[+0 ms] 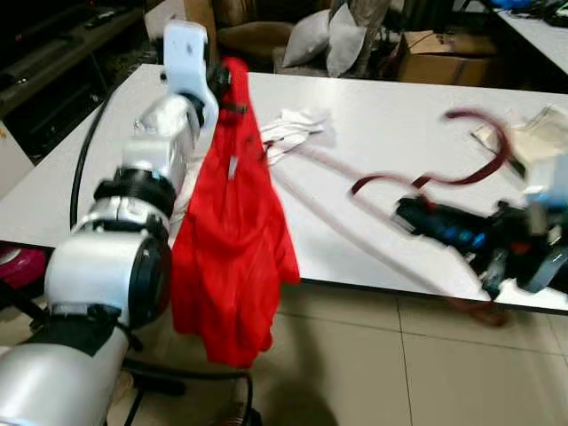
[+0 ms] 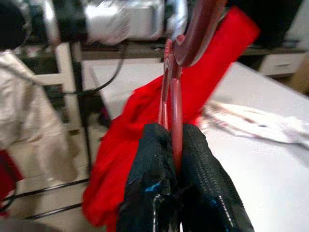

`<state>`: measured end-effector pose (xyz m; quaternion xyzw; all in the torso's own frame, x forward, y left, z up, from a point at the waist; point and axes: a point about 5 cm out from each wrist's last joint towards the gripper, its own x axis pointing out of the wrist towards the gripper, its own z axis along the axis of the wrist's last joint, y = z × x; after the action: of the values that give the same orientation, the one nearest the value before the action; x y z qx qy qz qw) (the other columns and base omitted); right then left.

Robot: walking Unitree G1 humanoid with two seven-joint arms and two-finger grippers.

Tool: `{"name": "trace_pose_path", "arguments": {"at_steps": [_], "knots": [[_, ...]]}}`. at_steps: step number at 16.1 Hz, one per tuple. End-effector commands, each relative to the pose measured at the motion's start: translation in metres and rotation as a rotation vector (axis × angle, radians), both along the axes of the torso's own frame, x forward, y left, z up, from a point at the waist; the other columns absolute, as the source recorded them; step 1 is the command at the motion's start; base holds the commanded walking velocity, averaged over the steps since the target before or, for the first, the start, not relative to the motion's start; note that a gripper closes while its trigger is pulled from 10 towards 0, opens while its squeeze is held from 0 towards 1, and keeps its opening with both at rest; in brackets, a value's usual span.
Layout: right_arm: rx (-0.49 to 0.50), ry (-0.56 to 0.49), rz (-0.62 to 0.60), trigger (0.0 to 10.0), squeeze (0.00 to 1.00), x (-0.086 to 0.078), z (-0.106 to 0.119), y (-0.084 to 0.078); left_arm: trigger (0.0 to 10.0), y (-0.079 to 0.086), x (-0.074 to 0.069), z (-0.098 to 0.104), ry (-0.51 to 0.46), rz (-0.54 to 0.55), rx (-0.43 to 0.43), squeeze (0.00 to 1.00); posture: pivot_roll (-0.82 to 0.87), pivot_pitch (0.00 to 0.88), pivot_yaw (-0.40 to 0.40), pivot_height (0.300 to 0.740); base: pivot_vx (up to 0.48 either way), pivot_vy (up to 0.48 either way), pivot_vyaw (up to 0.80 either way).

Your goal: Hang hanger

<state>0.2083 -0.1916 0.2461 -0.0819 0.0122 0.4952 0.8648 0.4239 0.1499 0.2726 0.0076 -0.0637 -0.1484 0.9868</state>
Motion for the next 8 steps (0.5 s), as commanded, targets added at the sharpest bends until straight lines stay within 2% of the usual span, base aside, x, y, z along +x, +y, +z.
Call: {"name": "trace_pose_path", "arguments": {"at_steps": [1, 3, 5, 6, 8], "knots": [[-0.010, 0.014, 0.047, 10.0, 0.00, -0.004, -0.001, 0.007, 10.0, 0.001, 0.000, 0.016, -0.051, -0.020, -0.041, 0.00, -0.06, 0.000, 0.044, 0.740, 0.000, 0.000, 0.00], [-0.036, 0.036, 0.066, 10.0, 0.00, -0.003, -0.008, 0.012, 10.0, -0.006, -0.001, 0.026, -0.077, -0.080, -0.055, 0.00, -0.06, 0.000, 0.043, 0.740, 0.000, 0.000, 0.00], [-0.094, 0.045, 0.073, 10.0, 0.00, 0.002, -0.018, 0.021, 10.0, -0.021, -0.005, 0.041, -0.121, -0.215, -0.092, 0.00, -0.06, 0.000, 0.048, 0.740, 0.000, 0.000, 0.00], [-0.105, 0.041, 0.070, 10.0, 0.00, 0.004, -0.020, 0.023, 10.0, -0.023, -0.006, 0.044, -0.131, -0.241, -0.103, 0.00, -0.06, 0.000, 0.048, 0.740, 0.000, 0.000, 0.00], [-0.148, 0.006, 0.010, 10.0, 0.00, 0.025, -0.029, 0.031, 10.0, -0.034, -0.017, 0.068, -0.206, -0.380, -0.166, 0.00, -0.06, 0.000, 0.044, 0.740, 0.000, 0.000, 0.00]]}}
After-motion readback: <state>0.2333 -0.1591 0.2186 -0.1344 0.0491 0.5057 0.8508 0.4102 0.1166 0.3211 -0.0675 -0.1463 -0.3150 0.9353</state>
